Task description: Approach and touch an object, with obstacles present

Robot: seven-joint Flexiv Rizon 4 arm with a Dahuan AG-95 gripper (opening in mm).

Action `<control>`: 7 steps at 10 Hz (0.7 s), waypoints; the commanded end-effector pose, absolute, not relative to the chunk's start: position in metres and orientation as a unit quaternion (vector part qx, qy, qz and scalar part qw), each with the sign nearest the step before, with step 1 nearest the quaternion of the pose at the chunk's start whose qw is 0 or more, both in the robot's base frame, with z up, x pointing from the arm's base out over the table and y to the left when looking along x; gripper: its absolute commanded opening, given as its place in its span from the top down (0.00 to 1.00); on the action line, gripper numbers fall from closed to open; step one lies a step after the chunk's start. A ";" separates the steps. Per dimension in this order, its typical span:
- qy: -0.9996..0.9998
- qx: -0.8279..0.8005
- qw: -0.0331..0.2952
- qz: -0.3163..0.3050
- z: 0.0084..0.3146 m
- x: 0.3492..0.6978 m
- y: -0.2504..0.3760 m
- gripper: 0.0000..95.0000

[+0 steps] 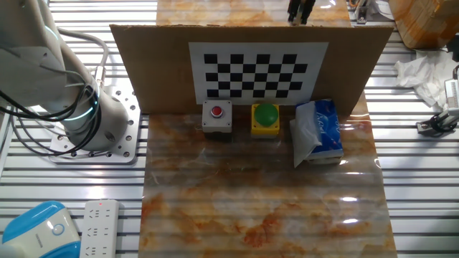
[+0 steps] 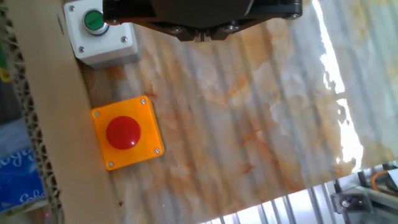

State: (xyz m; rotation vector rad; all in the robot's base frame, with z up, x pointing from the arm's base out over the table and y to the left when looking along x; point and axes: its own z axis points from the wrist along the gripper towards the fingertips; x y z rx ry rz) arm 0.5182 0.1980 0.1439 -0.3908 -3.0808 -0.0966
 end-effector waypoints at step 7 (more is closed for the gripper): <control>-0.992 -0.123 -0.001 -0.026 0.089 0.519 0.201 1.00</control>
